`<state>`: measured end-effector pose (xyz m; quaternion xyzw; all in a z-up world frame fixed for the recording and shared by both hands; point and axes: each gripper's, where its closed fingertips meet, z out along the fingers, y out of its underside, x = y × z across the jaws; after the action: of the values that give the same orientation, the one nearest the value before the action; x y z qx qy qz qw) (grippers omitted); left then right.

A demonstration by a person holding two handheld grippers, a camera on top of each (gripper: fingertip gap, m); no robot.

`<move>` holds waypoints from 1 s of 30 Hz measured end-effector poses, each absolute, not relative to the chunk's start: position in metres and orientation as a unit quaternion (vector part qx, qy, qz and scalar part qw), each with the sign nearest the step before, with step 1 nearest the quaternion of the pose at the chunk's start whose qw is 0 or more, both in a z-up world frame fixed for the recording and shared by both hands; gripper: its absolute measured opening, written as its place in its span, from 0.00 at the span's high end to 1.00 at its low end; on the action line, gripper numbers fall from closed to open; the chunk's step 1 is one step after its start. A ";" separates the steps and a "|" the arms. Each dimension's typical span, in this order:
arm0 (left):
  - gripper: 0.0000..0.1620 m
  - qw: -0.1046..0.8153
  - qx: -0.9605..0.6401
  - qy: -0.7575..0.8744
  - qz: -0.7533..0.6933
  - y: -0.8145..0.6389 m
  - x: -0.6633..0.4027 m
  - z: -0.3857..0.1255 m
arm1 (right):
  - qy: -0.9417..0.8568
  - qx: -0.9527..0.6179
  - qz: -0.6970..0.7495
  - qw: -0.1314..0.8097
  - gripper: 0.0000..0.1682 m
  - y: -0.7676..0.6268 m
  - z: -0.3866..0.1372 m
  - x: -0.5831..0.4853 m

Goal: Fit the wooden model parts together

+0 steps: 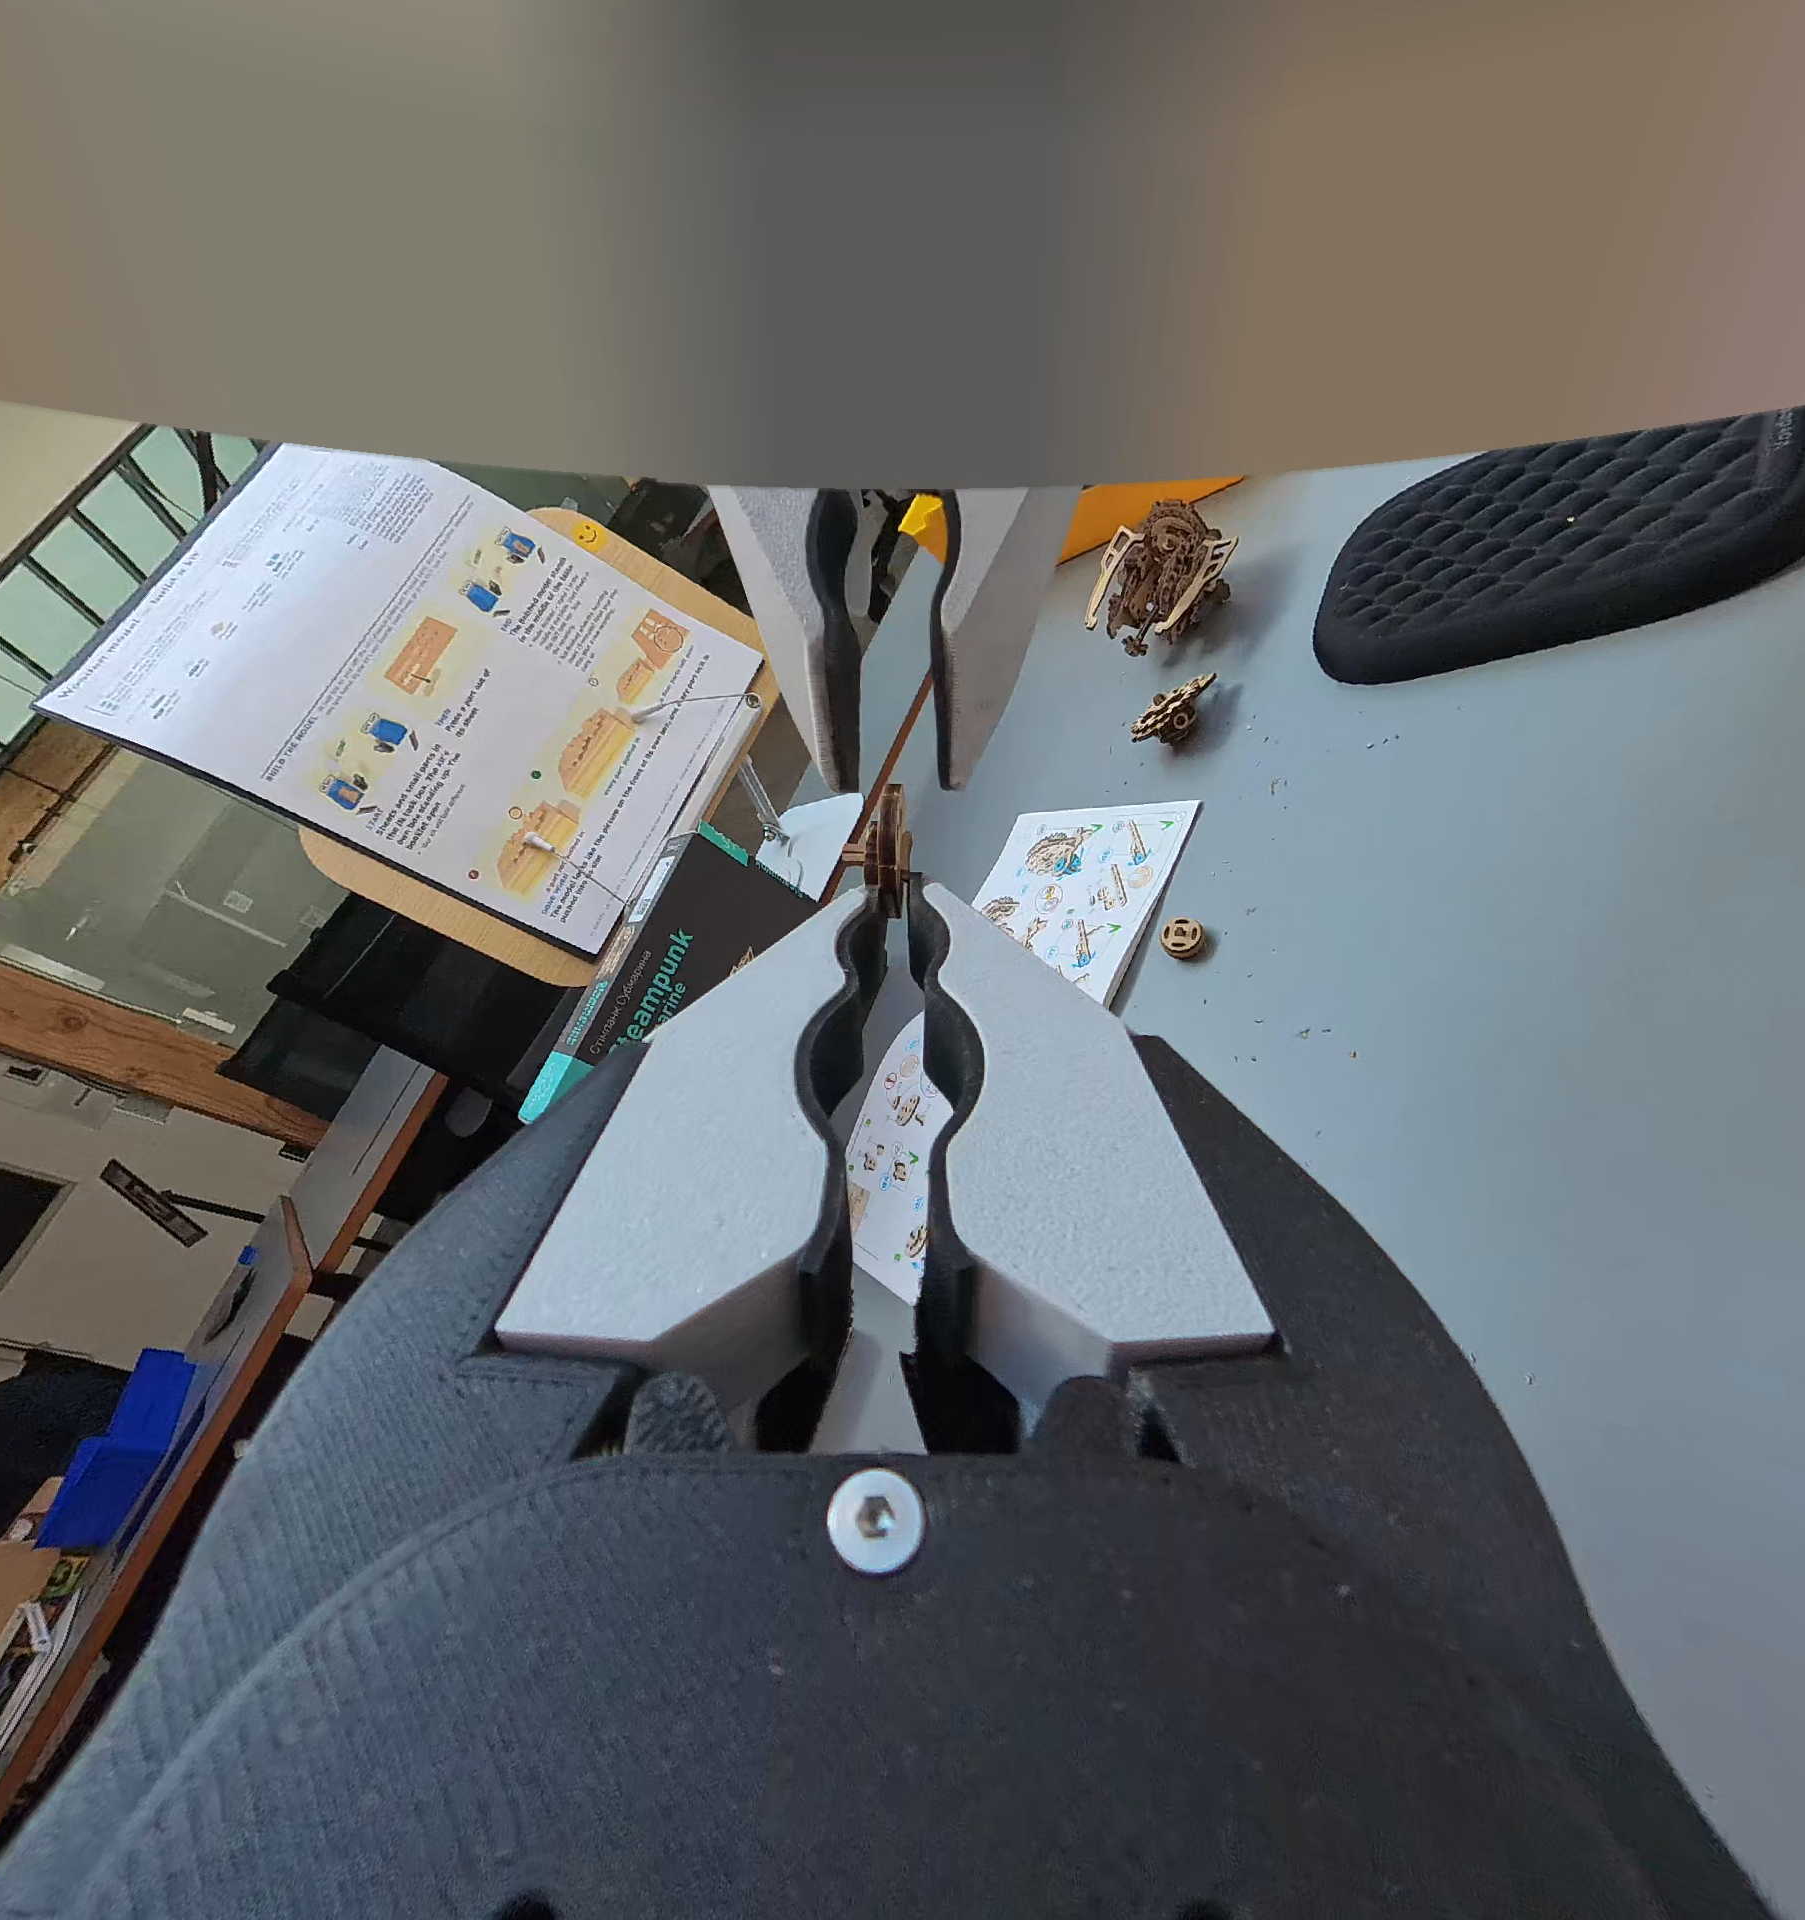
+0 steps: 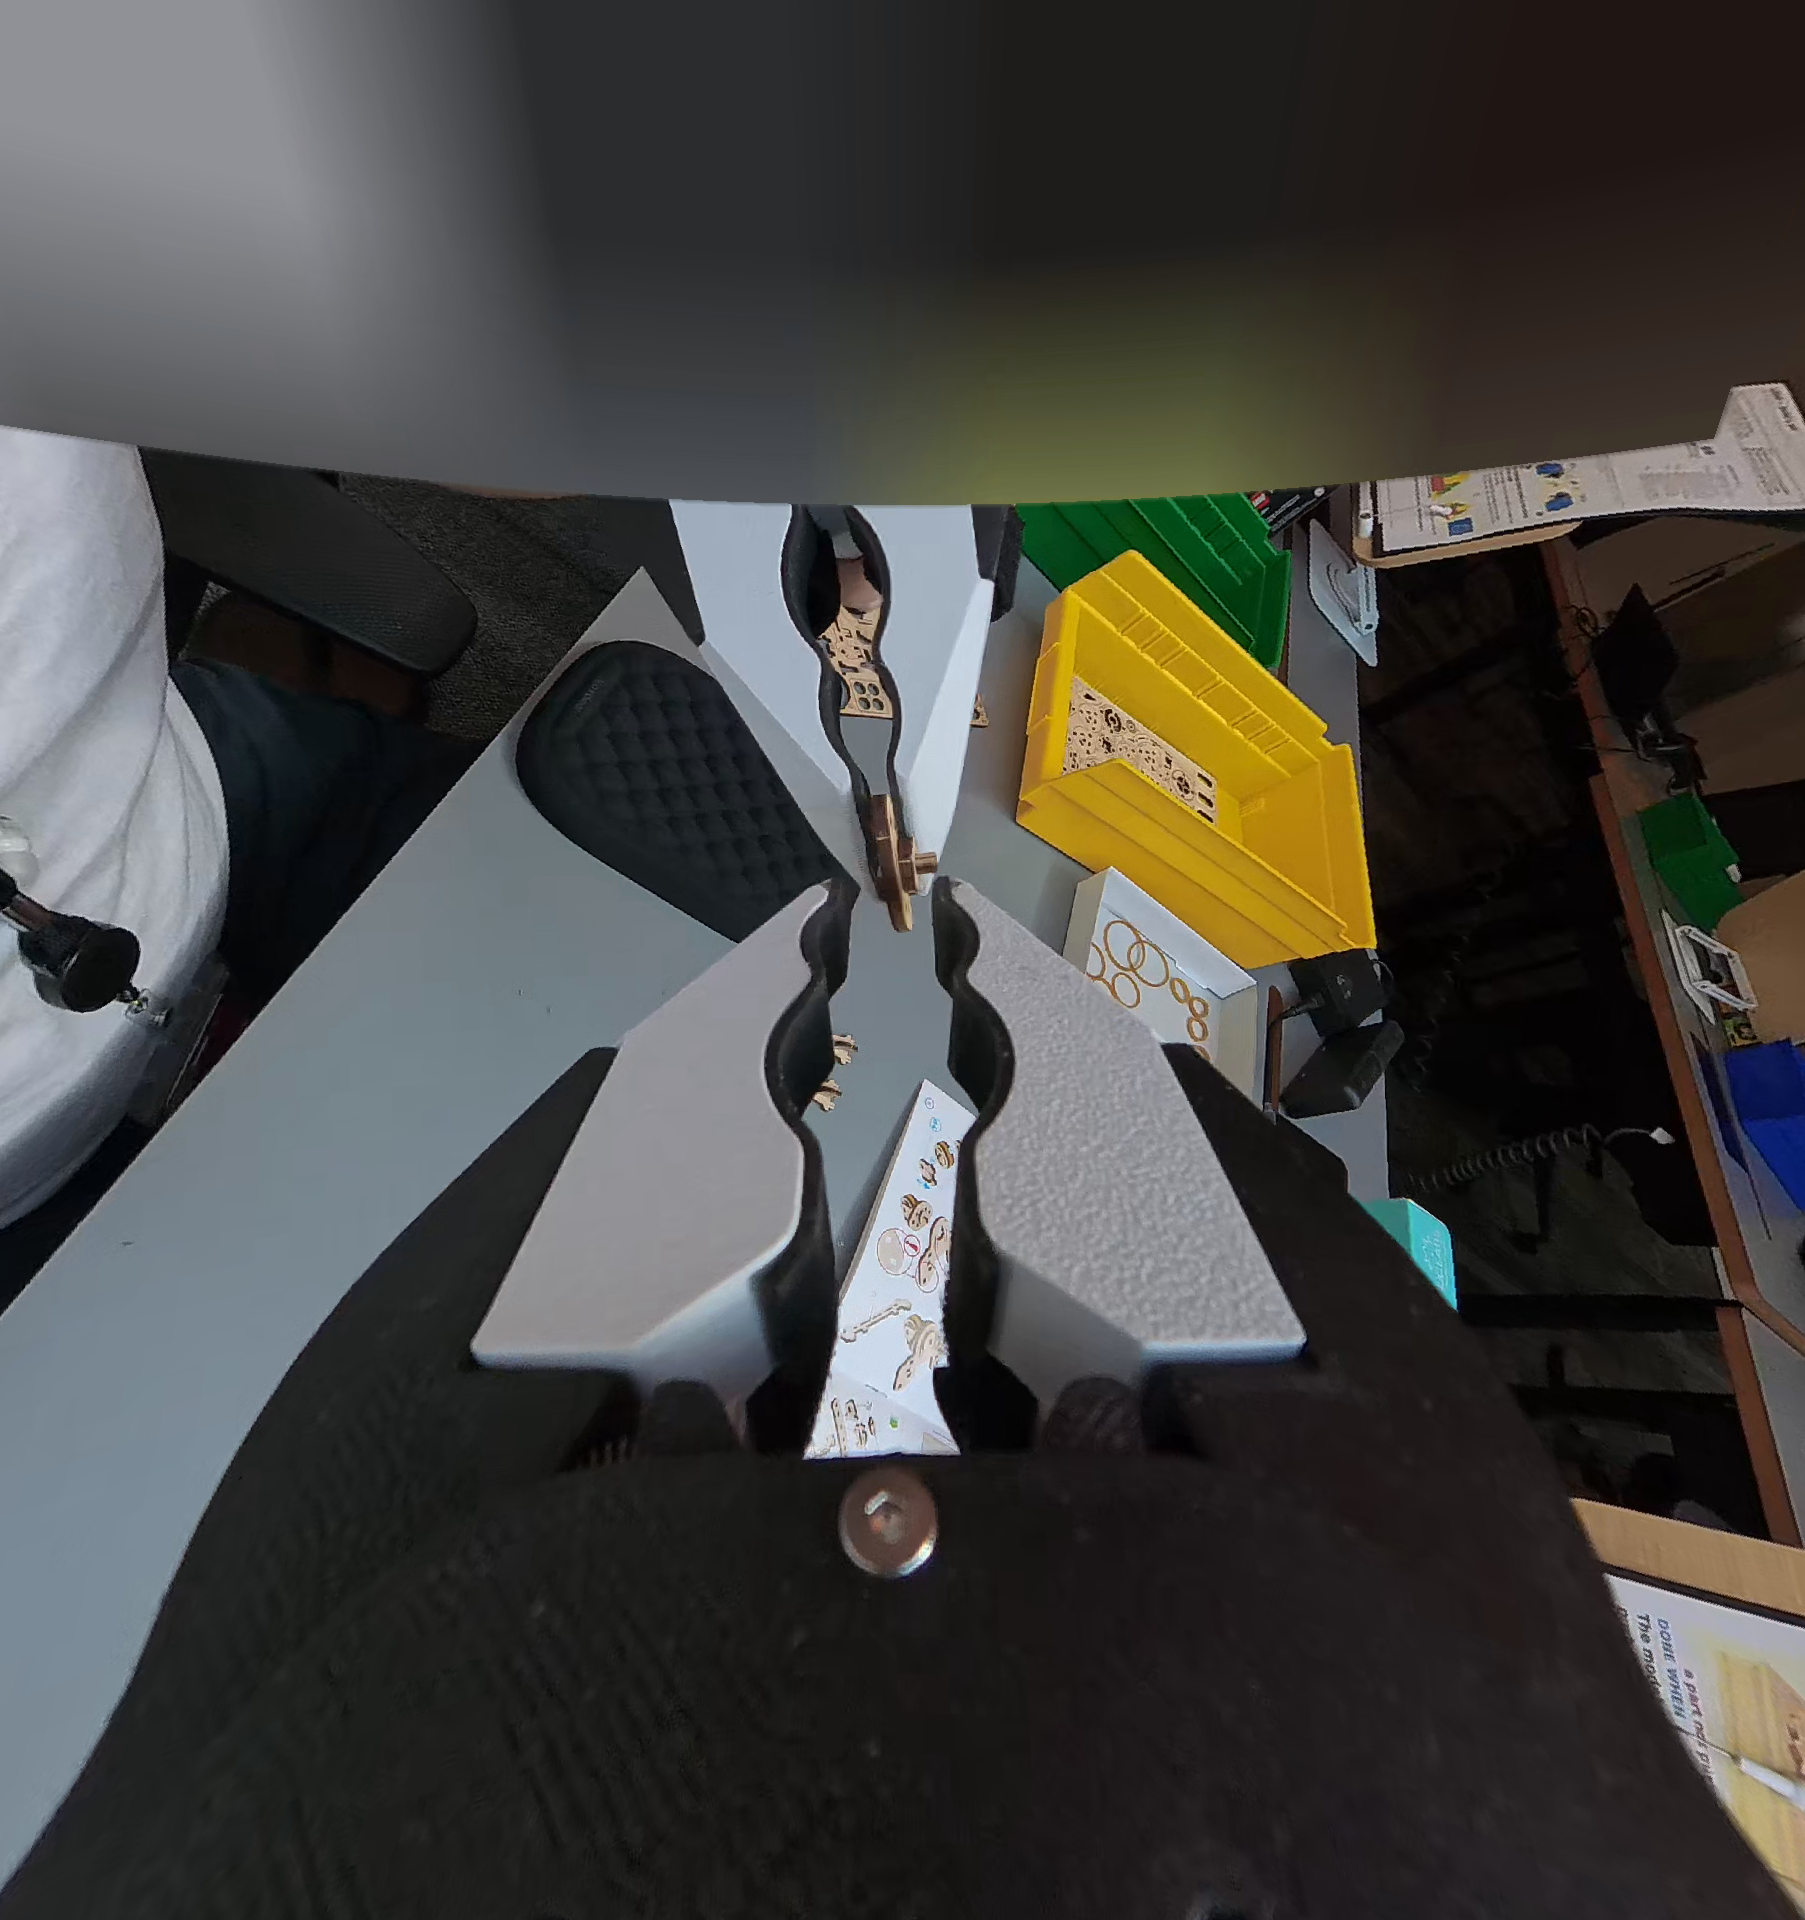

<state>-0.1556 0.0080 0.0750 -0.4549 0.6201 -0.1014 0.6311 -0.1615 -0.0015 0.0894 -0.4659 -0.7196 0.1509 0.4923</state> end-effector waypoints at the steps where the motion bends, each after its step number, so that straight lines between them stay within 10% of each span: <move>1: 0.99 0.633 -0.455 0.619 -0.103 0.008 -0.155 0.076 | -0.721 -0.466 0.143 0.493 0.90 -0.001 0.087 -0.163; 30: 0.97 0.689 -0.377 0.616 -0.059 -0.013 -0.153 0.092 | -0.719 -0.412 0.097 0.552 0.98 -0.012 0.091 -0.163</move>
<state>-0.1526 -0.0131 0.0917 -0.3773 0.6161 -0.0594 0.6889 -0.1634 -0.0116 0.0911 -0.4121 -0.7185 0.0966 0.5519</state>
